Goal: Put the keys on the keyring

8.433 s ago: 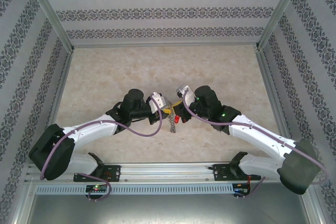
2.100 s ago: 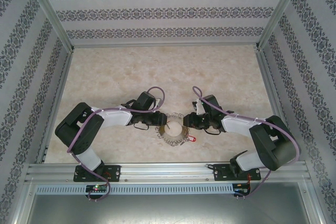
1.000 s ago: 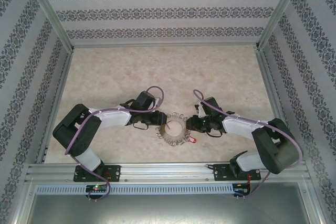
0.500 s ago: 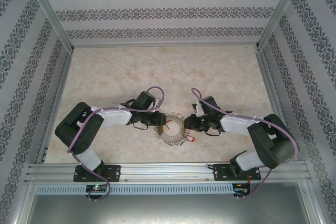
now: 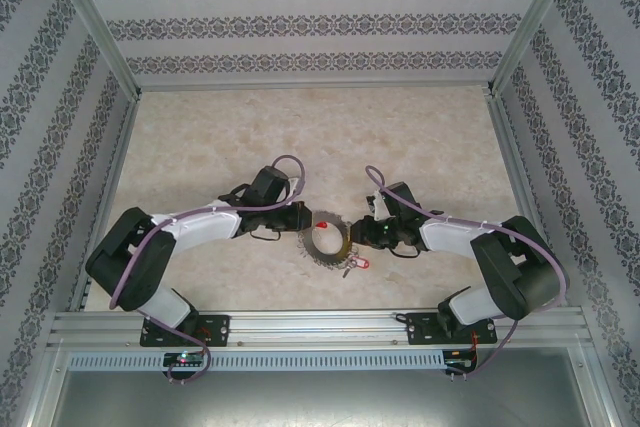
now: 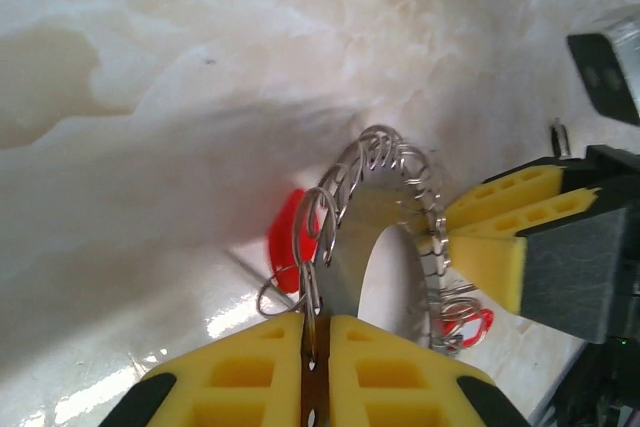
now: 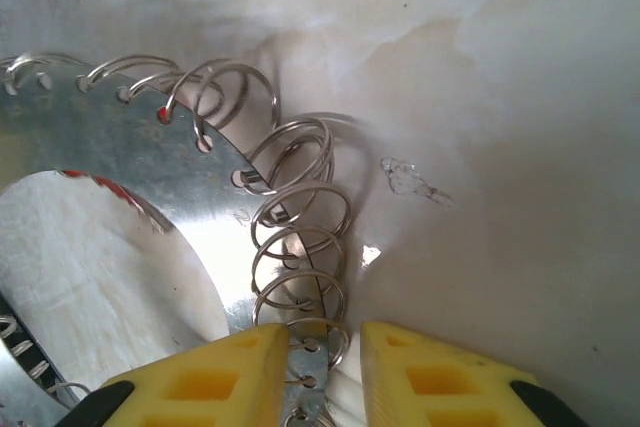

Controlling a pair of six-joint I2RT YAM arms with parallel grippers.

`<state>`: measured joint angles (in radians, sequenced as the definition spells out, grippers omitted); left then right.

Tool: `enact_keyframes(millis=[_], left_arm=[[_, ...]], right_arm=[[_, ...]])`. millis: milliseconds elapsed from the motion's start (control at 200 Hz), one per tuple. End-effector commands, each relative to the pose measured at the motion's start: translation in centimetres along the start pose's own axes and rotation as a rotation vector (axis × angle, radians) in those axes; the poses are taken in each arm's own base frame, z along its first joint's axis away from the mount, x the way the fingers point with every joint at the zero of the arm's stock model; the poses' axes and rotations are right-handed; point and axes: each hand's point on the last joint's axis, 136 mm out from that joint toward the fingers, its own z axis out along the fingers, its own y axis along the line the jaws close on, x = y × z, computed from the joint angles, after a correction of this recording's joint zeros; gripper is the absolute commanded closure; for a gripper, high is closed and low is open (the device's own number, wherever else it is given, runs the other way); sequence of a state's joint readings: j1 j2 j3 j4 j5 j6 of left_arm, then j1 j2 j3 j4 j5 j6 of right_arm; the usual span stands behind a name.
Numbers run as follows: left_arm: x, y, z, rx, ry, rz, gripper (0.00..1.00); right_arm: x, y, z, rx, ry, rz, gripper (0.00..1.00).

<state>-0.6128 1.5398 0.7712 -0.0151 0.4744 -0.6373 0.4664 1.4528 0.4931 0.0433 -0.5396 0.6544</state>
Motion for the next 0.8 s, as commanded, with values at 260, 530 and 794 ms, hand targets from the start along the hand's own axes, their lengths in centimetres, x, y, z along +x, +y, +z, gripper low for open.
enact_keyframes(millis=[260, 530, 794], left_arm=[[-3.8, -4.9, -4.9, 0.19, -0.195, 0.097, 1.0], [-7.5, -6.7, -11.1, 0.324, -0.447, 0.09, 1.0], [-10.7, -10.8, -17.8, 0.49, -0.62, 0.181, 1.0]], right_arm=[[-3.7, 2.4, -5.6, -0.02, -0.283, -0.081, 0.62], [-5.3, 5.6, -13.7, -0.056, -0.644, -0.277, 0.52], [-4.5, 8.4, -18.8, -0.143, -0.88, -0.489, 0.54]])
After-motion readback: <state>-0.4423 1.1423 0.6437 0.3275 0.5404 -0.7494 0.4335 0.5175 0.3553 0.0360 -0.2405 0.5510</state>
